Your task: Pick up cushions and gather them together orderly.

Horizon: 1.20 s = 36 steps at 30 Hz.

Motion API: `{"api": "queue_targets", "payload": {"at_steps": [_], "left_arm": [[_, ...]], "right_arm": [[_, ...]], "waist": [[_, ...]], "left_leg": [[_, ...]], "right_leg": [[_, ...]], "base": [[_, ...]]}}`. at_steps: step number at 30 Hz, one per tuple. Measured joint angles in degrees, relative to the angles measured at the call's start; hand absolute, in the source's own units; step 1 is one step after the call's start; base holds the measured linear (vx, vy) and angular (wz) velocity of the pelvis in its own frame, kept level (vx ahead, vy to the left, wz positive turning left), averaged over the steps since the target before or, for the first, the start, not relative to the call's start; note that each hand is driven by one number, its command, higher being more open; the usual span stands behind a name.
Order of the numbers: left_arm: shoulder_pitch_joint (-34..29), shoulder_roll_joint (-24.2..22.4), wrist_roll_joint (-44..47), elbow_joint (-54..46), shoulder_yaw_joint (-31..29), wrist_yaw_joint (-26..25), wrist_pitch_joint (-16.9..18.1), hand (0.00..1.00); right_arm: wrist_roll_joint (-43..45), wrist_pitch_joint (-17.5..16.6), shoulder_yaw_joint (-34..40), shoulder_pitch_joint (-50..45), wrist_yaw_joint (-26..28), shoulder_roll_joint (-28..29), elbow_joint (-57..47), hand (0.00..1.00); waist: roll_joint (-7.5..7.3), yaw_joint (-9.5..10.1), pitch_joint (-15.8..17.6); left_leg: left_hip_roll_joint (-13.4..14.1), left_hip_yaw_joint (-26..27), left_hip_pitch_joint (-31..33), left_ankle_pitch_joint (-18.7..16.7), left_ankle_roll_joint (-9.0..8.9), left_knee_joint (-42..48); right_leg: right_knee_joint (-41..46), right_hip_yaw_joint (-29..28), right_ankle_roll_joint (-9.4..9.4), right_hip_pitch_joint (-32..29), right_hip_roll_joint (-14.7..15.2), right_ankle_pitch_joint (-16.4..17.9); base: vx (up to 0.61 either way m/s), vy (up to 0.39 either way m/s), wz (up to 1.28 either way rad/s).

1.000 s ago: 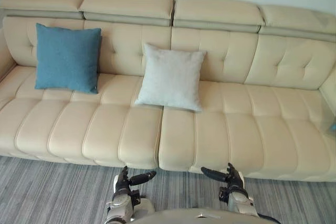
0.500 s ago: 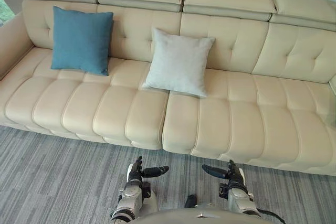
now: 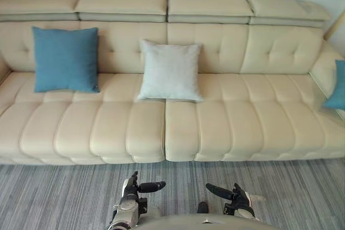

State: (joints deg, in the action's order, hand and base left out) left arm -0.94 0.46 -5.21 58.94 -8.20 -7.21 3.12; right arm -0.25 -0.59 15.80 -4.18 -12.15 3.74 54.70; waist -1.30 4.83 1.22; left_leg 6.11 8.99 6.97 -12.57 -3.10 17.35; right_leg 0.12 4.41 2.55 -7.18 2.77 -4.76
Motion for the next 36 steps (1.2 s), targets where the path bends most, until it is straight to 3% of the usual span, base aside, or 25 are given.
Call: {"api": "queue_targets", "payload": {"at_steps": [2, 4, 5, 6, 7, 8, 9, 13, 15, 17, 18, 20, 22, 26, 29, 32, 34, 36], "left_arm": [[0.46, 0.02, -0.06, 0.45, 0.00, 0.09, 0.00, 1.00], [1.19, -0.17, -0.10, 1.24, 0.01, 0.10, -0.01, 1.00], [1.63, -0.15, -0.32, 1.28, 0.01, 0.10, 0.00, 1.00], [2.01, 0.02, -0.40, 1.28, 0.02, 0.12, -0.01, 1.00], [2.52, 0.07, -0.42, 1.24, 0.17, 0.14, -0.05, 1.00], [3.06, -0.08, -0.43, 1.21, 0.80, 0.18, -0.07, 1.00], [2.85, -0.14, -0.44, 0.88, 1.03, 0.23, -0.04, 1.00], [1.82, 0.56, -0.46, 1.09, 1.18, 0.17, 0.04, 1.00], [1.84, 1.10, -1.06, 1.45, 2.52, 0.21, -0.01, 1.00], [1.29, 0.61, -2.09, 1.05, 2.71, 0.71, -0.19, 1.00], [1.01, 0.58, -2.16, 0.95, 2.65, 1.01, 0.04, 1.00], [0.98, 0.75, -2.15, 0.77, 2.31, 1.02, 0.08, 1.00], [0.99, 1.21, -2.09, -0.15, 2.38, 0.96, 0.05, 1.00], [1.09, 1.17, -1.54, -2.94, 2.35, 0.37, 0.11, 1.00], [1.10, 0.78, -1.24, -3.61, 2.06, 0.31, 0.15, 1.00], [0.18, 0.25, -0.86, -3.67, 1.90, 0.30, 0.15, 1.00], [-1.13, 0.01, -0.92, -3.60, 0.59, 0.17, 0.05, 1.00], [-2.32, 1.05, -0.93, -3.47, 0.70, 0.13, 0.00, 1.00]], "right_arm": [[0.44, -0.09, 0.62, 1.08, 0.08, 0.05, 0.00, 1.00], [0.45, -0.43, 0.93, 2.05, 0.08, -0.05, 0.00, 1.00], [0.45, -0.53, 0.87, 3.28, 0.11, 0.01, 0.13, 1.00], [0.46, -0.60, 0.74, 3.80, 0.16, 0.07, 0.12, 1.00], [0.46, -0.68, 1.11, 4.49, 0.18, 0.04, 0.15, 1.00], [0.44, -0.61, 2.05, 4.65, -0.01, -0.14, 0.28, 1.00], [0.41, -0.63, 3.17, 4.11, -0.37, -0.08, 0.40, 1.00], [0.42, -0.67, 3.25, 3.75, -0.39, -1.28, 2.84, 1.00], [0.49, -0.65, 3.32, 3.29, -0.47, -1.90, 3.75, 1.00], [1.68, -0.52, 4.58, 1.86, -1.00, -2.57, 3.83, 1.00], [1.95, -0.57, 4.33, 1.10, -1.28, -3.25, 3.25, 1.00], [2.23, -0.64, 4.04, 1.11, -1.55, -3.43, 2.38, 1.00], [2.61, -0.77, 3.16, 1.35, -1.62, -3.34, 2.03, 1.00], [2.64, -0.55, 3.28, 0.80, -2.13, -2.90, 1.73, 1.00], [2.63, -0.51, 3.12, 1.16, -2.38, -2.59, 0.71, 1.00], [2.61, -0.45, 2.99, 1.14, -2.21, -2.11, 0.67, 1.00], [2.53, -0.46, 0.98, 0.42, -2.06, -1.98, 0.42, 1.00], [2.37, -0.39, 0.89, -0.95, -1.70, -1.11, 0.03, 1.00]], "waist": [[-0.30, -0.03, 0.10], [-0.29, -0.01, 0.10], [-0.16, 0.04, 0.15], [-0.43, 0.04, 0.24], [-0.24, -0.30, 0.75], [-0.49, -0.51, 1.28], [0.29, -0.73, 1.82], [1.35, -0.63, 2.05], [1.24, -1.26, 2.38], [1.76, -2.03, 4.18], [2.51, -1.85, 4.65], [3.36, -1.61, 5.21], [3.02, -1.38, 6.46], [2.17, -0.38, 7.29], [1.90, 1.19, 7.39], [2.98, 1.48, 6.23], [2.69, 1.35, 4.24], [0.56, 1.35, 1.99]], "left_leg": [[0.51, 2.16, -0.97, -0.01, -0.02, -0.35], [1.08, 5.06, -1.60, -0.01, -0.02, -1.09], [2.37, 8.34, -2.21, 0.15, 0.23, -2.46], [2.61, 10.22, -2.46, 0.17, 0.24, -3.12], [2.62, 12.19, -3.04, 0.25, 0.23, -3.95], [2.58, 14.37, -4.75, 0.26, 0.16, -4.64], [2.86, 15.82, -6.80, 0.77, -0.79, -4.83], [2.88, 15.48, -9.72, 0.79, -1.02, -5.79], [3.91, 15.12, -8.77, 0.73, -1.10, -1.30], [8.64, 11.74, -4.18, 0.27, -0.78, 17.97], [10.57, 8.41, -0.92, -0.72, 0.44, 27.61], [10.18, 4.42, 2.87, -2.43, 0.59, 33.55], [7.39, 1.17, 7.54, -3.84, 0.38, 33.82], [2.80, -1.34, 12.17, -3.73, 0.72, 17.15], [-0.83, -9.35, 12.89, 1.27, -2.14, 0.62], [-1.22, -10.87, 12.02, 3.68, -1.35, 0.17], [-1.74, -7.18, 10.57, 4.33, -0.53, 3.61], [-3.09, -0.73, 7.32, 3.09, 2.11, 4.23]], "right_leg": [[-1.33, -4.31, -0.51, -1.18, -1.25, -1.86], [-2.32, -5.11, -1.29, -2.41, -2.24, -4.32], [-4.90, -1.47, -3.17, -3.28, -3.68, -7.97], [-4.98, 3.04, -4.00, -4.15, -3.87, -8.42], [-2.93, 12.38, -7.50, -5.01, -2.90, -4.42], [0.91, 23.53, -8.88, -4.80, -0.91, 0.62], [3.54, 28.53, -8.09, -4.19, 0.18, 1.83], [2.61, 22.51, -7.55, -3.37, -2.71, 2.16], [2.91, 21.46, -7.31, -3.01, -3.09, 3.17], [3.02, 20.06, -7.35, 1.54, -4.45, 4.94], [4.10, 18.51, -8.56, 2.59, -5.81, 6.31], [5.82, 16.51, -9.68, 2.93, -6.72, 7.67], [6.57, 13.14, -10.28, 3.56, -6.86, 8.20], [6.57, 9.45, -9.39, 4.44, -5.54, 8.77], [6.72, 3.95, -7.99, 4.18, -4.83, 9.68], [8.47, -0.26, -6.08, 4.12, -4.82, 11.48], [13.22, -5.34, -3.13, 3.41, -3.40, 15.52], [24.80, -6.87, 1.71, -0.12, 0.24, 20.88]], "base": [[0.12, -0.020, -1.06], [0.03, -0.033, -1.25], [0.00, -0.094, -1.56], [-0.01, -0.177, -1.27], [0.02, -0.167, -0.84], [0.13, -0.149, -0.84], [0.17, -0.074, -0.74], [0.13, -0.104, -0.88], [0.07, -0.147, -0.31], [0.08, -0.166, -0.31], [0.07, -0.058, -0.61], [0.10, 0.000, -0.62], [0.08, 0.038, -0.80], [0.09, 0.045, -0.54], [0.20, 0.135, -0.81], [0.31, 0.210, -0.90], [0.45, 0.282, -1.20], [0.41, 0.222, -0.97]]}}
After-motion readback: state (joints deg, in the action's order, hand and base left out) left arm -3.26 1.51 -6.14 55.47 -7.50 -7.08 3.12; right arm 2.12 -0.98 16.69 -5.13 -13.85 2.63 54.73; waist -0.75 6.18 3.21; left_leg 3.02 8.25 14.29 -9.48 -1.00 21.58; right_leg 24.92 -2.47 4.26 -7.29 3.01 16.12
